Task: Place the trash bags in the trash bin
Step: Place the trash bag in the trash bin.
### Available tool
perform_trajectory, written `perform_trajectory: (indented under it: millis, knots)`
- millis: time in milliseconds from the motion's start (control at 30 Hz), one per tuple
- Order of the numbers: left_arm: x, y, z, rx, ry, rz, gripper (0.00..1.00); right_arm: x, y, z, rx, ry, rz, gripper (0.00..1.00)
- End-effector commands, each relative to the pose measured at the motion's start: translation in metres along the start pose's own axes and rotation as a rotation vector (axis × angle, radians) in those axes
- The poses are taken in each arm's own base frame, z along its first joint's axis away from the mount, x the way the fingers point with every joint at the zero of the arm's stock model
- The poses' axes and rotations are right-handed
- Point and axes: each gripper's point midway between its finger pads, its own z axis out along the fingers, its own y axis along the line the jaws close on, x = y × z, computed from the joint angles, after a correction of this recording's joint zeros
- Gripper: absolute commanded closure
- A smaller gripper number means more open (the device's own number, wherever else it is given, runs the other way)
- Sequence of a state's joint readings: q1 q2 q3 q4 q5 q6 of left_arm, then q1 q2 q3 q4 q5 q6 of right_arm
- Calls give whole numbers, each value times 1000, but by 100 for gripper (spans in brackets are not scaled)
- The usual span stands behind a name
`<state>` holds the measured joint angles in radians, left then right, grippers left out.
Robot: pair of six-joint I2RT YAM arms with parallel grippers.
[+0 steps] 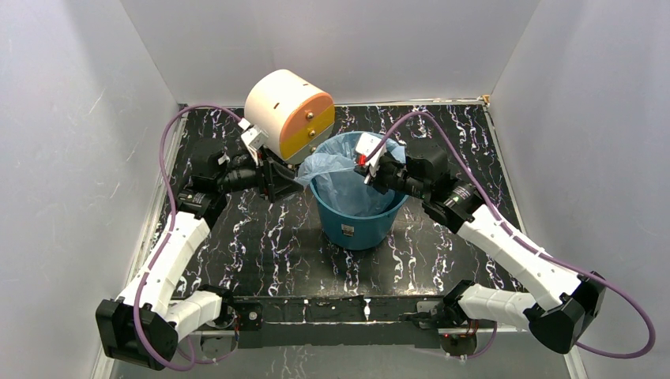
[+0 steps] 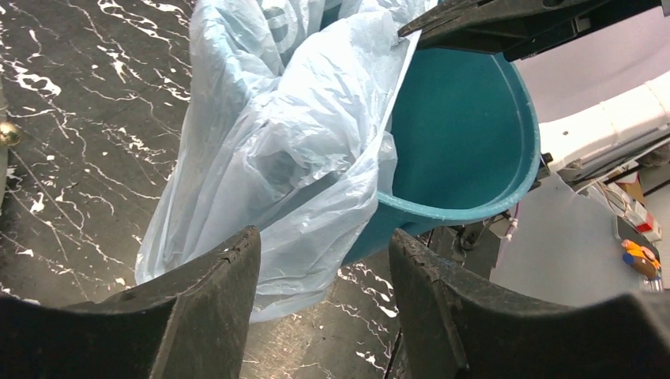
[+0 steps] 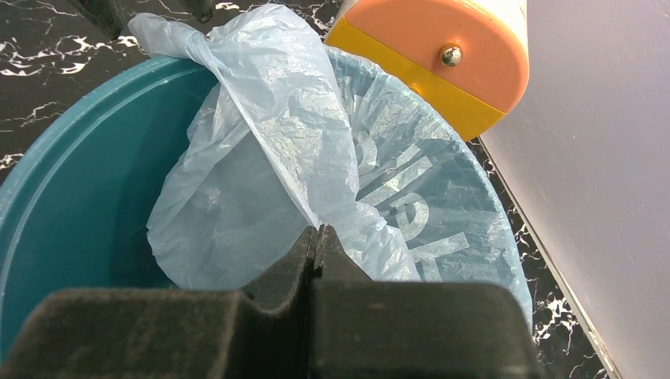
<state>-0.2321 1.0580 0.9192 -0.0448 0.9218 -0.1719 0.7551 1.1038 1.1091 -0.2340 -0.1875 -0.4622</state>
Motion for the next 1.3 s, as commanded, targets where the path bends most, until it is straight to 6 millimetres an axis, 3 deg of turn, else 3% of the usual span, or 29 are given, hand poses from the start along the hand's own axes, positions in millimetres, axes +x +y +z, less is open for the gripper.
perform_trajectory:
  millis: [0,200,300,467,667,833,1000,1133,1267]
  knots:
    - [-6,-20,0,93,-5,39,43,-41,-5,-17,15,-120,7,99]
    - [4,-20,12,89,21,43,43,-37,2,-20,-5,-113,43,99]
    - [2,-23,17,80,24,54,52,-37,3,-22,-11,-108,51,99]
    - [2,-20,14,40,35,65,79,-42,10,-28,-49,-111,78,99]
    - [4,-27,8,40,30,58,90,-42,43,-42,-219,-66,169,100]
    - [11,-36,5,74,47,23,95,-50,66,-60,-331,-76,238,100]
    - [27,-42,2,104,84,-35,100,-44,85,-73,-411,-27,308,100]
    - [33,-45,0,110,93,-51,100,-37,90,-76,-422,-5,341,99]
    - [32,-46,-1,117,91,-42,100,-44,94,-79,-449,-32,352,99]
